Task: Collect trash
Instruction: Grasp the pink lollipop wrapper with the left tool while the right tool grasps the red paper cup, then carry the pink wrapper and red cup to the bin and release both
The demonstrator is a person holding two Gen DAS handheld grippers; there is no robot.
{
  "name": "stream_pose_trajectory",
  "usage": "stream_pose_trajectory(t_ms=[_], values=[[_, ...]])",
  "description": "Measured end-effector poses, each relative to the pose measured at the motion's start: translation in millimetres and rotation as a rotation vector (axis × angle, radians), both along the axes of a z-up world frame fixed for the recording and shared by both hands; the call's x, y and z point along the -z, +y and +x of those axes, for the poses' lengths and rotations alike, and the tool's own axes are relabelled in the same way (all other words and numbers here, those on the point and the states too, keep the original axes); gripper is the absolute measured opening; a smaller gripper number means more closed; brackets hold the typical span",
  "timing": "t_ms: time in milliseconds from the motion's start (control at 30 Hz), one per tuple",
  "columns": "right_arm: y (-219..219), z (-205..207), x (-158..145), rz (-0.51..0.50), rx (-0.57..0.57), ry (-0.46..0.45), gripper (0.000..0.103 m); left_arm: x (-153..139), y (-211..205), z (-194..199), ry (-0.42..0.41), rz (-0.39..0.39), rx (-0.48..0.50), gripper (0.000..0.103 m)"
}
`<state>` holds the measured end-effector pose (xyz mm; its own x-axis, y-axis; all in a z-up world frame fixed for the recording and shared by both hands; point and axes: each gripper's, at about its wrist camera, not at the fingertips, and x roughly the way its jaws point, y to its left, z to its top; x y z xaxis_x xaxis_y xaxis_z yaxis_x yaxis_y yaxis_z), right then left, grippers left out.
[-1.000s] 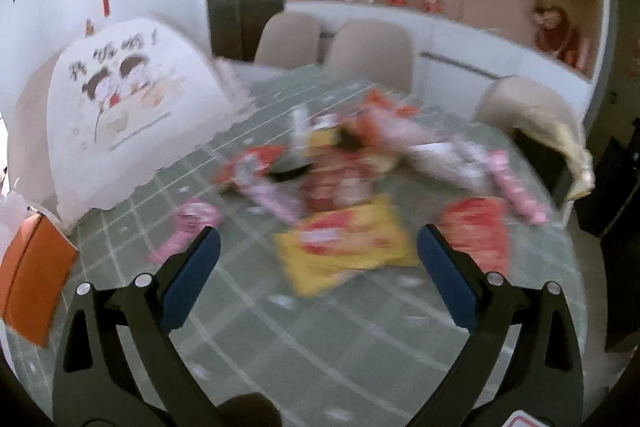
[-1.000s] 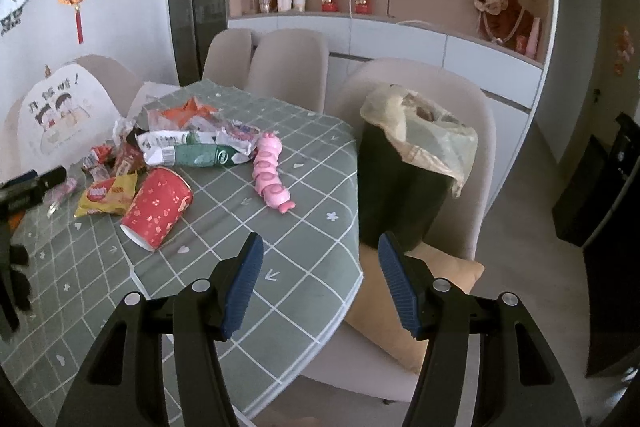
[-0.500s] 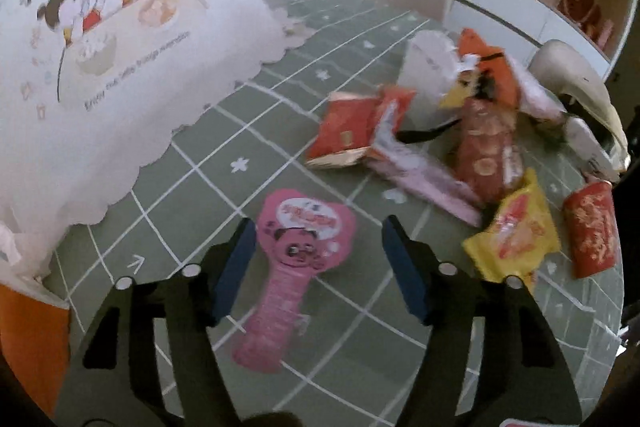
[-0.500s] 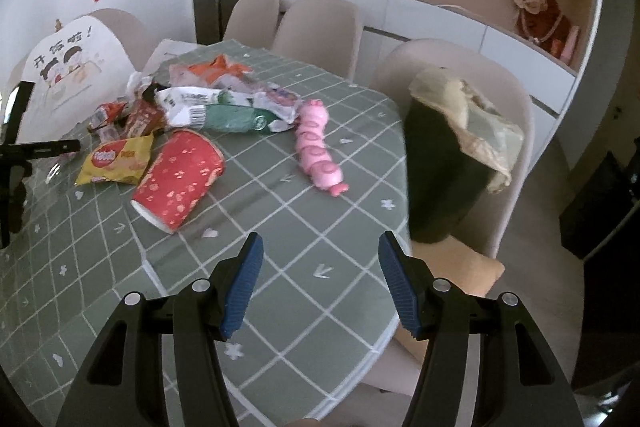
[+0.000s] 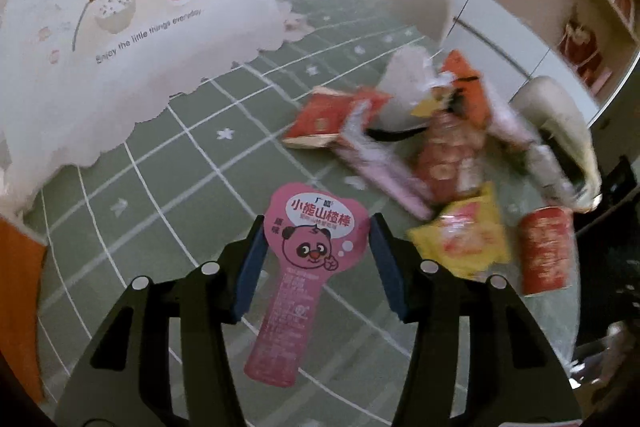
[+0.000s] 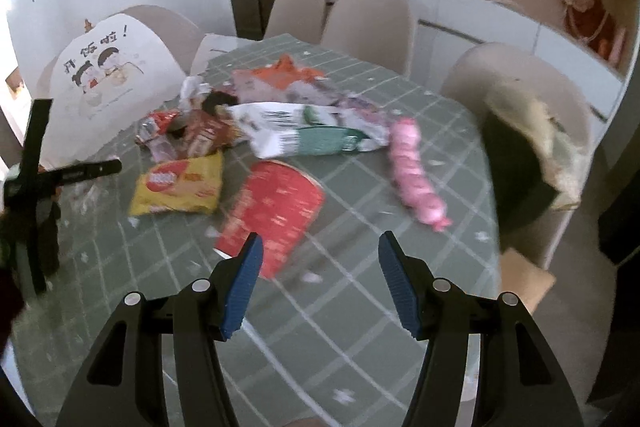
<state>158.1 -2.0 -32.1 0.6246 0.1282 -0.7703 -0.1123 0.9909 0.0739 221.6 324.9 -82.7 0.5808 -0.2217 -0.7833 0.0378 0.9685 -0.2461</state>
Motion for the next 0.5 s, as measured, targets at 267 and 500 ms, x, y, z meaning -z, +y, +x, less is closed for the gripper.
stream_pose_trajectory(t_ms=[267,500], values=[[31,34,27,0.043,0.076,0.052,0.057,-19,-35,-50,-0.065,-0.037,-0.022,0.049],[24,42,44,0.112,0.036,0.091,0.057,-24,-43,-71,-0.039,-0.05,-0.079,0.049]])
